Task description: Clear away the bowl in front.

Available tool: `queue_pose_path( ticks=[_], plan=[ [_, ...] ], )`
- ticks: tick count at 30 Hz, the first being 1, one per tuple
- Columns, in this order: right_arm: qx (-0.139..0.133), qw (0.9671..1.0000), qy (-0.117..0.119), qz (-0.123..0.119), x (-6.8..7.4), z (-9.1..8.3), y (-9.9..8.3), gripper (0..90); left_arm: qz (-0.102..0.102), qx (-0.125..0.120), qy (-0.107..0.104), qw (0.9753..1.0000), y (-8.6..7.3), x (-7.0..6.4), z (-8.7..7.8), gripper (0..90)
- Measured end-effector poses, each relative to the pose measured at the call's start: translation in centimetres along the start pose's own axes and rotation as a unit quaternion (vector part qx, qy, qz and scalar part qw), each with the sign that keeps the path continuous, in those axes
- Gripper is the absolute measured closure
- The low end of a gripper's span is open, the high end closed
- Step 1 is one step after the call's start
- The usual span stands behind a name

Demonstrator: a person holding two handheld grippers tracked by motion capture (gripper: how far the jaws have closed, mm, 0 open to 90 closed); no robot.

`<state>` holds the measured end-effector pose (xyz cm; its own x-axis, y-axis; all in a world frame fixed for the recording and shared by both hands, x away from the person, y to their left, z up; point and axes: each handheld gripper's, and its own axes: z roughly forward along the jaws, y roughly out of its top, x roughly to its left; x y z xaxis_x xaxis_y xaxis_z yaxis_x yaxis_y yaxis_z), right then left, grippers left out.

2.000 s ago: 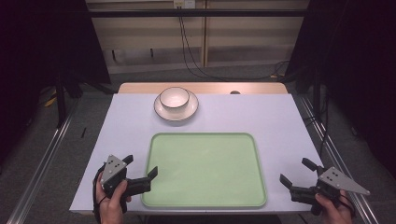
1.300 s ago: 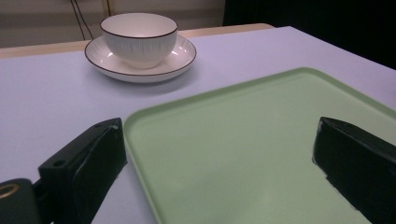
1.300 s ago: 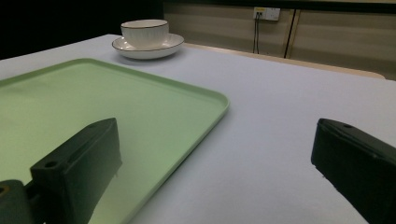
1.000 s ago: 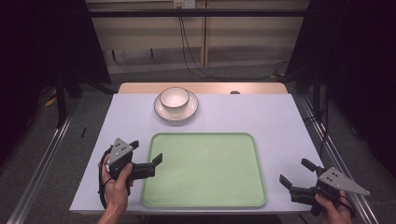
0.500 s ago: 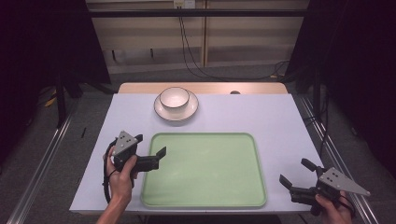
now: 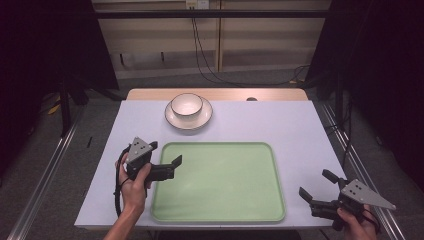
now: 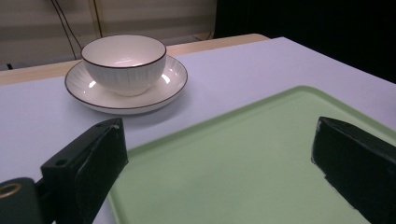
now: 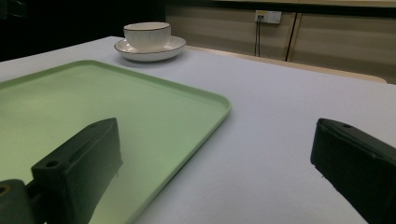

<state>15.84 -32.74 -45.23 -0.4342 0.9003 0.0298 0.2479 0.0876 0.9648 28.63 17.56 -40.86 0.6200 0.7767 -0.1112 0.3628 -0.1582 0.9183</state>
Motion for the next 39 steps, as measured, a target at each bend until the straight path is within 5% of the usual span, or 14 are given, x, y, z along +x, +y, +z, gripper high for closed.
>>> queue_pose_path(
  ticks=[20, 27, 39],
  plan=[
    [-0.001, 1.0000, 0.005, -0.002, 0.0, 0.0, 0.0, 1.5, 0.010, 0.005, -0.016, 0.9998, 2.3, 0.6, 3.0, 3.3],
    [0.000, 1.0000, 0.006, -0.005, 0.0, 0.0, 0.0, 1.5, 0.032, -0.001, -0.013, 0.9994, 3.3, 1.4, 4.3, 4.3],
    [0.000, 1.0000, 0.008, -0.004, 0.0, 0.0, 0.0, 1.6, 0.025, 0.007, -0.016, 0.9995, 4.6, 3.0, 6.6, 4.2]
  ],
)
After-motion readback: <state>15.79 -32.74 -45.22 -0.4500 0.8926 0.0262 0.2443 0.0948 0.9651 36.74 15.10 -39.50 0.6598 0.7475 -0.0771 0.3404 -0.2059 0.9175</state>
